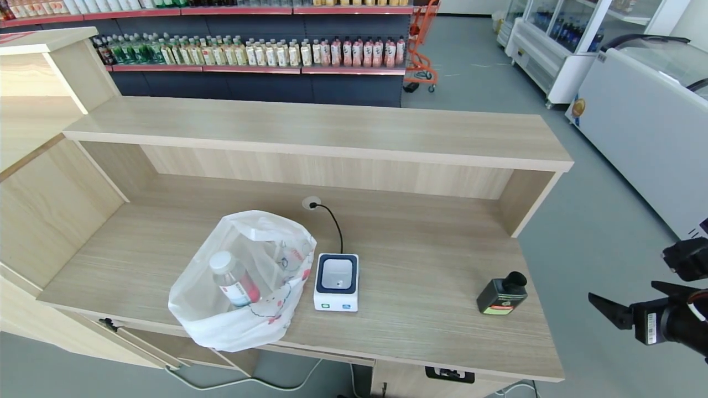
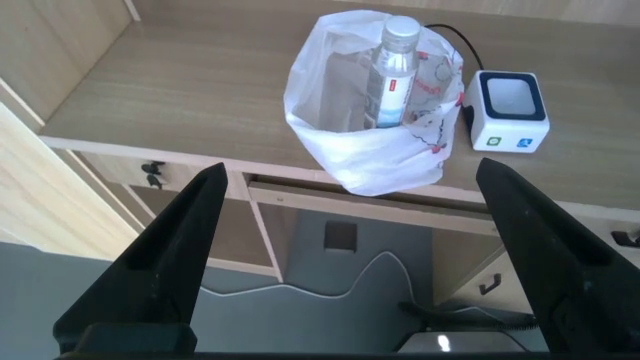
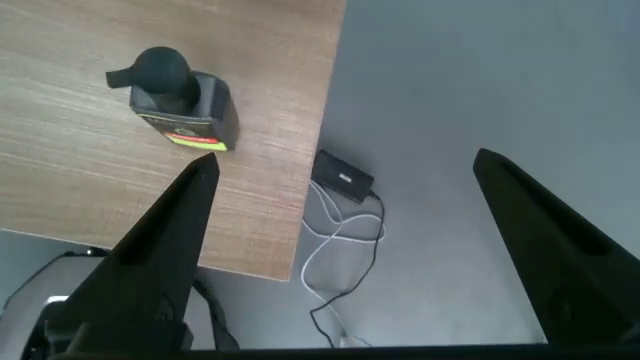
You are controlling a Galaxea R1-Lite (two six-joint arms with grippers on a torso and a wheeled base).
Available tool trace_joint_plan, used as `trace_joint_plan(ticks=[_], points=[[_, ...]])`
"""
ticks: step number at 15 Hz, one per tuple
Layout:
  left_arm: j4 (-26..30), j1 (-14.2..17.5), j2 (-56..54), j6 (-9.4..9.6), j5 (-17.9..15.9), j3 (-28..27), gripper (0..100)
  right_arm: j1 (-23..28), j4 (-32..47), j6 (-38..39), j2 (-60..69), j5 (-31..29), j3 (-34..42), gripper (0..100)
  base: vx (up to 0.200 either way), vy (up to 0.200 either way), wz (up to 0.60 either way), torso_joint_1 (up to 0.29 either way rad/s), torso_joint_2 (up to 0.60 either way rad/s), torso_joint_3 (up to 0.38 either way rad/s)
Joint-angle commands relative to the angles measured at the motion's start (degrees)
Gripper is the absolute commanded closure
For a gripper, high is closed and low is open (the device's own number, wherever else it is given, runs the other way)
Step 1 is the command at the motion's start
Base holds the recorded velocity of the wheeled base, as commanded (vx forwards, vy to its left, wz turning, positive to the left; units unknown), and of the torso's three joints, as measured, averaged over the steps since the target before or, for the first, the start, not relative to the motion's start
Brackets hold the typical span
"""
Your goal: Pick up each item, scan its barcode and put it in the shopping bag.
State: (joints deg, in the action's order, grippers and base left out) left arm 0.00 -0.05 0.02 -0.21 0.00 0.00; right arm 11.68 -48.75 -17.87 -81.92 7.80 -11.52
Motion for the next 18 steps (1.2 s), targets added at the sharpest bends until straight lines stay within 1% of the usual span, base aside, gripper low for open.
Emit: trace_joint_plan(ticks=[1, 3, 4, 6, 9, 12, 13, 15, 18], points=[[0.0, 0.0, 0.0, 0.03, 0.0, 0.0, 0, -0.2, 1.7, -3.8, -1.4, 0.0, 0.2, 0, 0.0, 0.0, 0.0, 0.0, 0.0, 0.0], [0.0, 0.0, 0.0, 0.03, 0.0, 0.0, 0, -0.1, 3.2, -6.7, -3.4, -0.3, 0.0, 0, 0.0, 0.0, 0.0, 0.0, 0.0, 0.0], [0.0, 0.0, 0.0, -0.06, 0.0, 0.0, 0, 0.0, 3.5, -9.6, -6.3, -0.7, -0.1, 0, 0.0, 0.0, 0.0, 0.0, 0.0, 0.0], [-0.1, 0.0, 0.0, -0.06, 0.0, 0.0, 0, -0.2, 3.1, -12.2, -9.8, -1.6, -0.5, 0, 0.0, 0.0, 0.0, 0.0, 0.0, 0.0], [0.0, 0.0, 0.0, -0.06, 0.0, 0.0, 0, -1.8, 3.0, -13.1, -13.4, -1.6, -2.0, 0, 0.0, 0.0, 0.0, 0.0, 0.0, 0.0], [-0.1, 0.0, 0.0, -0.06, 0.0, -0.1, 0, -2.3, 3.0, -13.5, -16.2, -1.6, -5.2, 0, 0.0, 0.0, 0.0, 0.0, 0.0, 0.0], [0.0, 0.0, 0.0, -0.06, 0.0, 0.0, 0, -2.5, 3.0, -14.7, -17.3, -1.6, -6.1, 0, 0.0, 0.0, 0.0, 0.0, 0.0, 0.0], [-0.1, 0.0, 0.0, -0.06, 0.0, -0.1, 0, -2.7, 3.0, -15.0, -18.4, -1.4, -6.7, 0, 0.0, 0.0, 0.0, 0.0, 0.0, 0.0], [0.0, 0.0, 0.0, 0.03, 0.0, 0.0, 0, -4.7, 1.5, -15.0, -20.7, -1.2, -7.1, 0, 0.0, 0.0, 0.0, 0.0, 0.0, 0.0]])
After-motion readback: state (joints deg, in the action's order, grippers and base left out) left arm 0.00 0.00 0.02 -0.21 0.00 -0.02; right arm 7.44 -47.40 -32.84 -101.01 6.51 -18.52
